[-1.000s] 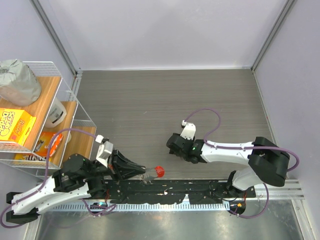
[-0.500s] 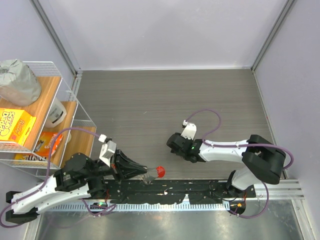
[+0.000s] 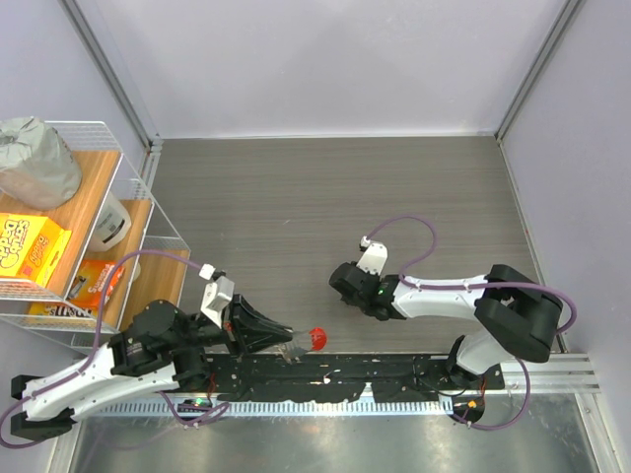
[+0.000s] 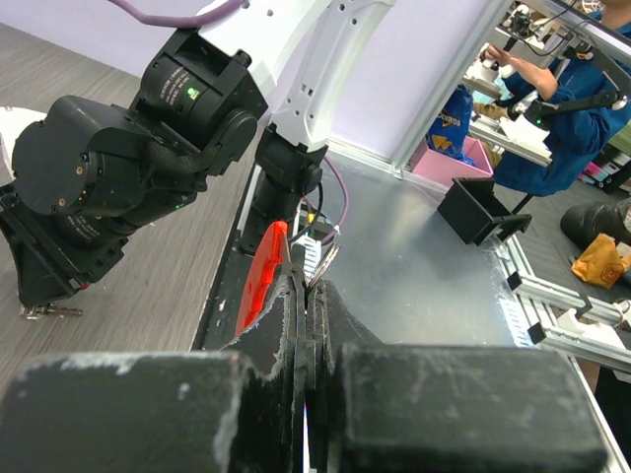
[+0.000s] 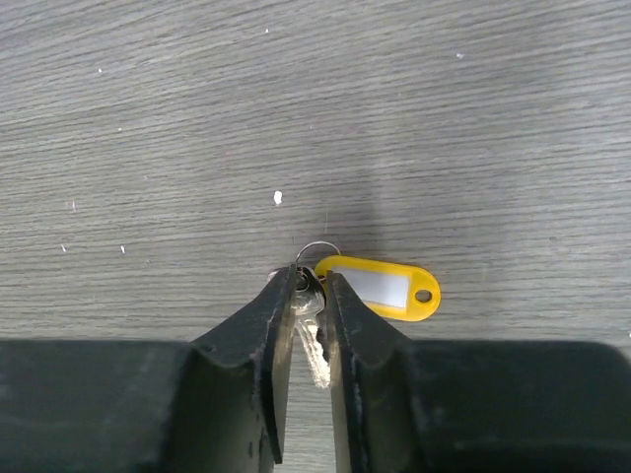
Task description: Put the keys on the keyring
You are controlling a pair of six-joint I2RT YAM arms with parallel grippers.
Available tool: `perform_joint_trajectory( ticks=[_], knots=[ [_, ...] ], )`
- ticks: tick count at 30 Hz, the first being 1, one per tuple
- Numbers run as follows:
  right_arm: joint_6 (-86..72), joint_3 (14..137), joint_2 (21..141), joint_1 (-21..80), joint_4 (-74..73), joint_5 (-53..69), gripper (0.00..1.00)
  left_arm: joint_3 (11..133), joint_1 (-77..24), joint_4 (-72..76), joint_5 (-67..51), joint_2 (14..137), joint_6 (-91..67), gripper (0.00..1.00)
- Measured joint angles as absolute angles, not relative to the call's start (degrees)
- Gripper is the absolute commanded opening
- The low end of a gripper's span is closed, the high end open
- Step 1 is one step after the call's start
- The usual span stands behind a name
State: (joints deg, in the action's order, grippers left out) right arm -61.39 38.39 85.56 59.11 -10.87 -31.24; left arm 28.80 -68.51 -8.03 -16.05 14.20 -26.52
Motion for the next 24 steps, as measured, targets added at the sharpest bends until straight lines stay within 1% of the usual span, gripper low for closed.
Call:
perform_joint_trajectory(
  ticks=[4, 5, 6, 12, 14, 15, 17, 18, 19, 20, 23, 24],
  knots=[
    [-61.2, 38.2, 85.6, 59.1, -10.7, -30.9, 0.12, 28.8, -68.5, -8.0, -16.1, 14.7, -26.5, 0.0],
    [-61.2, 38.2, 85.6, 59.1, -10.6, -30.9, 0.08, 28.8, -68.5, -8.0, -16.1, 14.9, -26.5, 0.0],
    [-61.2, 38.2, 85.5, 59.1, -10.4, -30.9, 0.06, 28.8, -68.5, -8.0, -16.1, 15.1, -26.5, 0.0],
    [-60.6, 36.9, 84.4, 59.1, -9.8, -30.8, 0.05, 28.8, -68.5, -7.9, -16.1, 16.3, -26.5, 0.0],
    [-60.3, 36.2, 83.4, 59.1, -10.1, -30.8, 0.09, 28.8, -68.5, -7.7, -16.1, 16.8, -26.5, 0.0],
    [-60.1, 35.8, 82.8, 59.1, -10.4, -30.8, 0.17, 28.8, -68.5, -7.5, -16.1, 17.0, -26.5, 0.0],
    [-59.9, 35.4, 81.7, 59.1, -11.3, -30.8, 0.24, 28.8, -68.5, -7.3, -16.1, 17.3, -26.5, 0.0],
    [-59.6, 35.3, 81.2, 59.1, -11.9, -30.8, 0.26, 28.8, -68.5, -7.1, -16.2, 17.4, -26.5, 0.0],
    [-59.3, 35.3, 80.7, 59.1, -12.3, -30.8, 0.32, 28.8, -68.5, -7.0, -16.2, 17.5, -26.5, 0.0],
    [-59.1, 35.3, 80.1, 59.1, -12.6, -30.8, 0.36, 28.8, -68.5, -6.9, -16.3, 17.6, -26.5, 0.0],
    [-58.5, 35.3, 78.0, 59.1, -13.2, -31.0, 0.4, 28.8, -68.5, -6.7, -16.5, 18.0, -26.5, 0.0],
    [-58.4, 35.3, 77.4, 59.1, -13.4, -31.0, 0.44, 28.8, -68.5, -6.6, -16.5, 18.0, -26.5, 0.0]
  ],
)
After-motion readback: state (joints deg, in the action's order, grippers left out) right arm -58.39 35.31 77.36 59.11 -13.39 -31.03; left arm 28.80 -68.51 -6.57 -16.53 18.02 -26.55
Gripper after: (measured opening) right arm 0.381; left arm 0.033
